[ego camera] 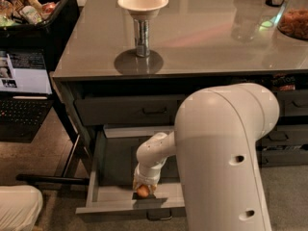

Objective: Pick orange from middle drawer and place on counter

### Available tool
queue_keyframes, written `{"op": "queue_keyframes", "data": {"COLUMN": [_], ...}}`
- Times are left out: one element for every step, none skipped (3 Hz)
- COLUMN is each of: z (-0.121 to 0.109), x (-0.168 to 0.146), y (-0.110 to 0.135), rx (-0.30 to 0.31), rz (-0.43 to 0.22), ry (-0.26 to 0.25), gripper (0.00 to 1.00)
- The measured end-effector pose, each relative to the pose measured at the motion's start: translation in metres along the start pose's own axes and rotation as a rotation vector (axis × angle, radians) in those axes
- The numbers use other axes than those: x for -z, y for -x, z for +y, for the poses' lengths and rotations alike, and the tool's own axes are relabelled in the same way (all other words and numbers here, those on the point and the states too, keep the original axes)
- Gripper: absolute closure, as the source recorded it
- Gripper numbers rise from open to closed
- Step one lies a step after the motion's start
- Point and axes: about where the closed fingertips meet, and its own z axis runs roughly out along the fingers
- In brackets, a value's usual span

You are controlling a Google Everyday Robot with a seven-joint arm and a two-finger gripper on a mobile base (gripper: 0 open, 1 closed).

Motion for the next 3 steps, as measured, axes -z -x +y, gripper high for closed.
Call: {"op": "queue_keyframes", "data": {"z": [0.013, 0.026, 0.041], "x": [0.009, 0.011, 0.04], "y": [0.01, 0.013, 0.021], "rx": [0.008, 0.024, 0.032], "rz": [-0.042, -0.045, -0.036], "ry": [0.007, 0.024, 0.1], "gripper": [0.83, 1.0, 1.0]}}
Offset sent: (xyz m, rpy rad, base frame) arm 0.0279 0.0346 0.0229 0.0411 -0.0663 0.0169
